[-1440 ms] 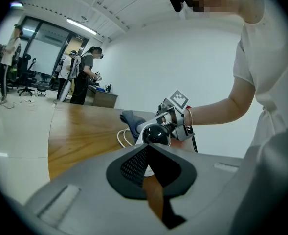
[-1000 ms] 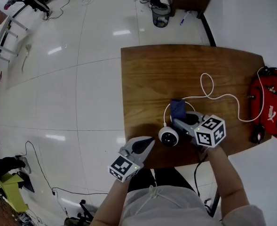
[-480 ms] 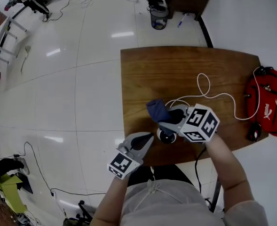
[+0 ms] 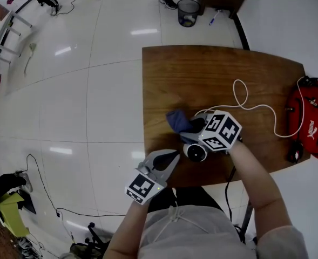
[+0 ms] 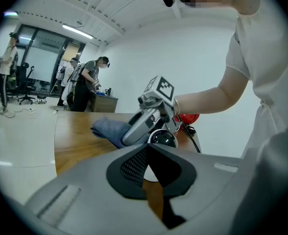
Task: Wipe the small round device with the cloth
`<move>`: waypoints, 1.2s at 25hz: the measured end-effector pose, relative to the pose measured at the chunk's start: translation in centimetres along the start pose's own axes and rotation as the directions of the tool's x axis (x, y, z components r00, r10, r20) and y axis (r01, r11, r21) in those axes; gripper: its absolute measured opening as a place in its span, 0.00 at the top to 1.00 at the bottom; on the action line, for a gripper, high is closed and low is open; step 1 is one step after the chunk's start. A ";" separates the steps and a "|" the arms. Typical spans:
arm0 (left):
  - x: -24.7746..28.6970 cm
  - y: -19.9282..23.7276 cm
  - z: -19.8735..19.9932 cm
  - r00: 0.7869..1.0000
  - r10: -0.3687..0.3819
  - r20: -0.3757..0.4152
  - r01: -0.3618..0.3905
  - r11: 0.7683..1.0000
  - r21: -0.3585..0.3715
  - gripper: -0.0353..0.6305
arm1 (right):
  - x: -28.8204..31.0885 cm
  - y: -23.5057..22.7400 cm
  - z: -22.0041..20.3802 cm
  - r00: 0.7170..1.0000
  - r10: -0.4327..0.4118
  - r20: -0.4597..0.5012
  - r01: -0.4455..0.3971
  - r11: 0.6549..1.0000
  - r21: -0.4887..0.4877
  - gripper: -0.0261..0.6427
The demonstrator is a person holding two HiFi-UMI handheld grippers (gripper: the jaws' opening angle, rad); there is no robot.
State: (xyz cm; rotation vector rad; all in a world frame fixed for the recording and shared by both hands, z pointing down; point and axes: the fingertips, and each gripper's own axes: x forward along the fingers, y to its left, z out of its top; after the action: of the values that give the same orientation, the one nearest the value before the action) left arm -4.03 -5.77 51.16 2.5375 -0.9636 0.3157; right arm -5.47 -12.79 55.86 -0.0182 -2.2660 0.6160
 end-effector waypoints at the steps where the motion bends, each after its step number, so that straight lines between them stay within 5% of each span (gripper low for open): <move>1: -0.2 -0.1 -0.1 1.000 -0.002 0.000 0.002 1.000 -0.001 0.94 | 0.5 -0.3 -0.3 1.000 0.019 -0.008 -0.018 1.000 0.006 0.79; 8: -1.6 0.3 -1.0 1.000 0.021 0.000 -0.021 1.000 -0.021 0.94 | 1.9 -2.1 -2.1 0.998 0.016 -0.061 -0.015 1.000 0.018 0.79; 12: -2.4 0.3 -0.3 0.999 0.045 0.014 -0.045 0.999 -0.007 0.94 | -1.5 -2.3 0.5 0.993 -0.110 0.040 0.109 0.994 0.010 0.79; 17: -4.4 -0.3 2.1 0.995 0.080 0.057 -0.081 0.996 0.028 0.94 | -7.9 2.9 6.1 0.932 -0.258 0.255 0.269 0.963 -0.011 0.79; 24: -6.1 -1.0 1.1 1.000 0.011 0.029 -0.012 0.999 0.032 0.94 | -6.0 9.1 3.9 0.874 -0.349 0.340 0.287 0.933 0.219 0.79; 30: -8.2 -1.1 -0.5 0.998 -0.057 -0.008 0.058 0.997 0.051 0.94 | -2.2 10.1 -0.2 0.822 -0.465 0.330 0.302 0.846 0.440 0.79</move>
State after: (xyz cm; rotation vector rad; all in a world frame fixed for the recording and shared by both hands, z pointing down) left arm -9.36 -0.07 48.42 2.6036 -0.8889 0.3363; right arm -5.55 -4.28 50.05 0.8319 -2.4159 0.8733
